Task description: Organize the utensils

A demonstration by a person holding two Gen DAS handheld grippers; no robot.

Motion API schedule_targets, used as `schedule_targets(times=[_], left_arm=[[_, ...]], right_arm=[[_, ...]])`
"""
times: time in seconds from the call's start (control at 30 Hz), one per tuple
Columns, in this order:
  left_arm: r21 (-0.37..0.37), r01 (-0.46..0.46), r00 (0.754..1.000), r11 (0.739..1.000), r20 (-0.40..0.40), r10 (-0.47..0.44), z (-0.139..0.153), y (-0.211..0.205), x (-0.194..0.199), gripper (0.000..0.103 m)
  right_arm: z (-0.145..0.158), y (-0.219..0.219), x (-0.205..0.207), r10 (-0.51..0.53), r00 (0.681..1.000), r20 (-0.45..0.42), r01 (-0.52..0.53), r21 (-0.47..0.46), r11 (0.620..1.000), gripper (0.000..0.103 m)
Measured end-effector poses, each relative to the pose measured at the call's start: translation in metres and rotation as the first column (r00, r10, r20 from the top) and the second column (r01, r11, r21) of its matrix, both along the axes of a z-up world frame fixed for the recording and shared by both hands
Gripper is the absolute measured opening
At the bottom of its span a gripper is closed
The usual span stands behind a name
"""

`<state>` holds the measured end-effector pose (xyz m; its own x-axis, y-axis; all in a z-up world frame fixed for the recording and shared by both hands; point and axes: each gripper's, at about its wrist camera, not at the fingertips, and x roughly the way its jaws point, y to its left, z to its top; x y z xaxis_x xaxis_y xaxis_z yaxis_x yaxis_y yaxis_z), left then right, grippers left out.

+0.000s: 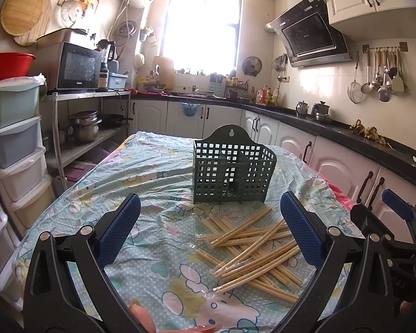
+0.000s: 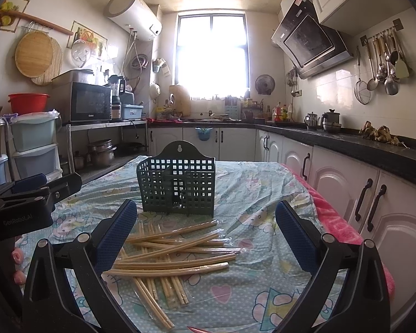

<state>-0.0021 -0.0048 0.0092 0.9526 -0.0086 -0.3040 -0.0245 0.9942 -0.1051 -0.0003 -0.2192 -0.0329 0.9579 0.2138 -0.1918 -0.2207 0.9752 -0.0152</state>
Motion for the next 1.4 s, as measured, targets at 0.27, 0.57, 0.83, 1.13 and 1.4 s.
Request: schedule_targets(times=[0.27,0.57,0.83,1.13,1.4], left_arm=[[-0.028,-0.021,1.000,0.999,-0.020,0.021,-0.004,0.019,0.008,0.093],[-0.106,-0.127,0.990,0.986,-0.074,0.120,0.001,0.072,0.020,0.093],[-0.120,-0.097,0.988,0.988,-0.129,0.081,-0.002,0.081,0.035,0.093],[-0.113,0.051,0.970,0.992,-0.231,-0.076,-0.021,0.050,0.061,0.093],[-0.172,0.140,0.922,0.975,-0.336,-0.192,-0.052,0.034,0.086,0.084]], right_arm=[[-0.003,0.010,0.010,0.082,0.996,-0.041,-0.084,-0.036,0.996,0.097],[0.004,0.014,0.031,0.176,0.976,-0.131,-0.181,-0.023,0.983,0.097],[0.012,0.010,0.068,0.169,0.968,-0.185,-0.183,-0.058,0.981,0.097],[0.000,-0.002,0.125,0.137,0.941,-0.309,-0.165,-0.066,0.984,0.097],[-0.022,-0.004,0.157,0.135,0.907,-0.398,-0.191,-0.104,0.976,0.081]])
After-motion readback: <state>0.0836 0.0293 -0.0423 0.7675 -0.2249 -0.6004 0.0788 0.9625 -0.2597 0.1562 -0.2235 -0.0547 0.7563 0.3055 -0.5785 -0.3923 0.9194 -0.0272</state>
